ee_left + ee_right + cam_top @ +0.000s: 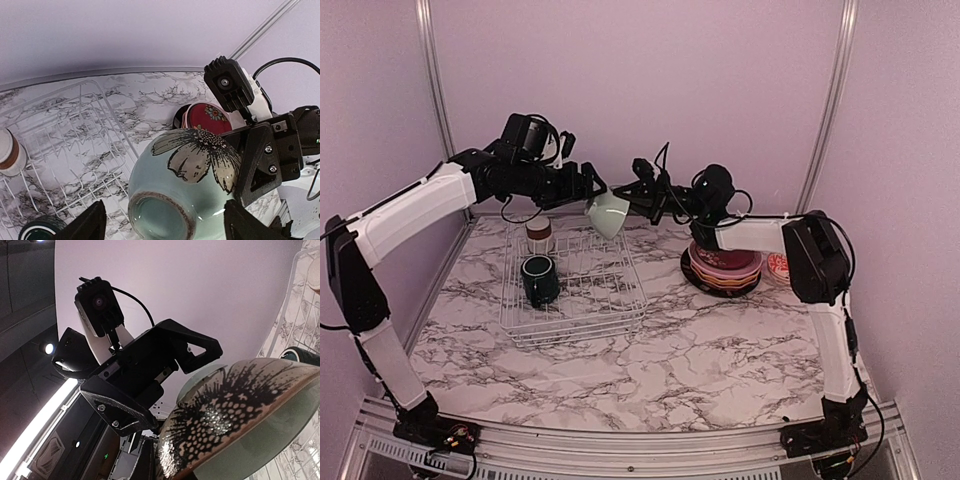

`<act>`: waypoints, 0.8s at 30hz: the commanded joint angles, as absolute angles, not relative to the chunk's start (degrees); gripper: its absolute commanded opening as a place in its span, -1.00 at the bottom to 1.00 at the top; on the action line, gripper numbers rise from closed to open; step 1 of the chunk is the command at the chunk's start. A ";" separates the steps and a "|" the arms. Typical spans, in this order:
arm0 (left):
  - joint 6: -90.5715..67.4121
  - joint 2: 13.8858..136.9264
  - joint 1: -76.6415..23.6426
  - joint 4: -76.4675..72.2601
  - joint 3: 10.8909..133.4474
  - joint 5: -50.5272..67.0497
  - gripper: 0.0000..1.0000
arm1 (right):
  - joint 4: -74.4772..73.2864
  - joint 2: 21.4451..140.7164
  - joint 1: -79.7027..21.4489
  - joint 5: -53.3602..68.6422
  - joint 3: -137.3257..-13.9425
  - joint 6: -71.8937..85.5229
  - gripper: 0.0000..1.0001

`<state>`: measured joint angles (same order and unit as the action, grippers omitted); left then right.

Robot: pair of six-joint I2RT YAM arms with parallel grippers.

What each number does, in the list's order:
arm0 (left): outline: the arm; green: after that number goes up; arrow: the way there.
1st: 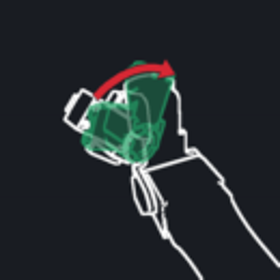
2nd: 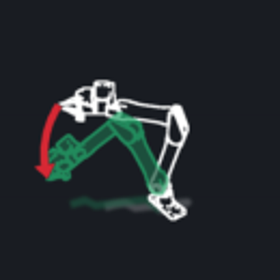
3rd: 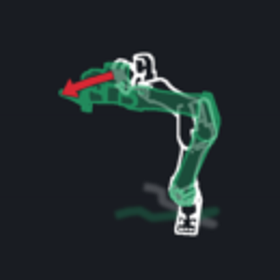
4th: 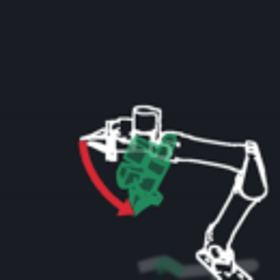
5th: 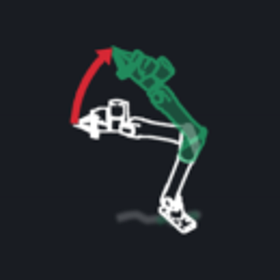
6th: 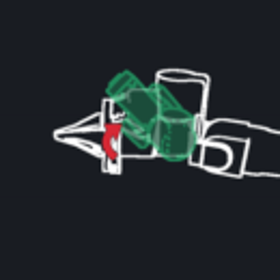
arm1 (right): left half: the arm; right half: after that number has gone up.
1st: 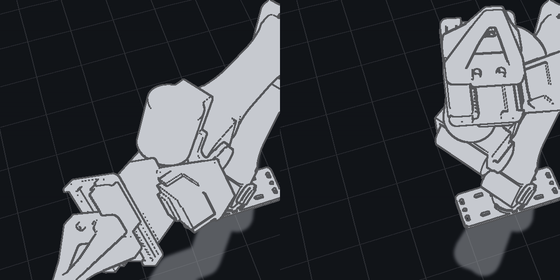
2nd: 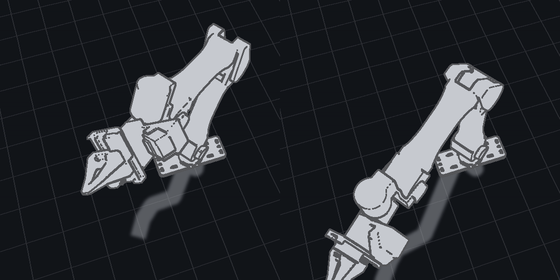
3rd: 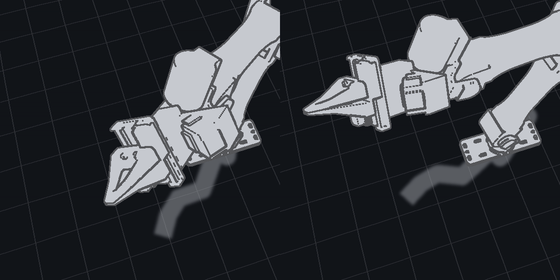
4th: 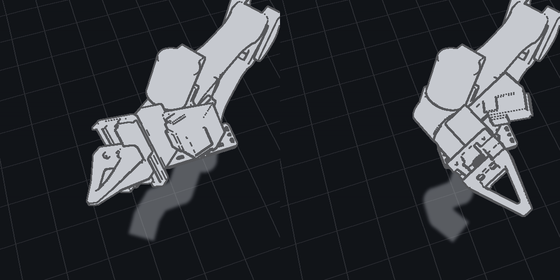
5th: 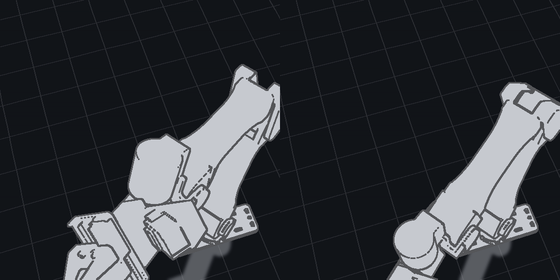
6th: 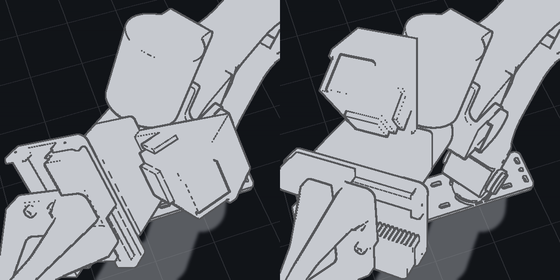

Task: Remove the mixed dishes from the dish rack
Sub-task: Pass from the left arm to the right, then place the bowl in the bowl.

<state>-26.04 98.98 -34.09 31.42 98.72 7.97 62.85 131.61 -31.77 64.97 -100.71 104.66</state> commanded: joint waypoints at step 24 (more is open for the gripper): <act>-22.07 99.72 -32.12 32.34 101.86 6.39 0.98 | -57.21 110.74 -1.68 44.36 -120.06 12.38 -1.00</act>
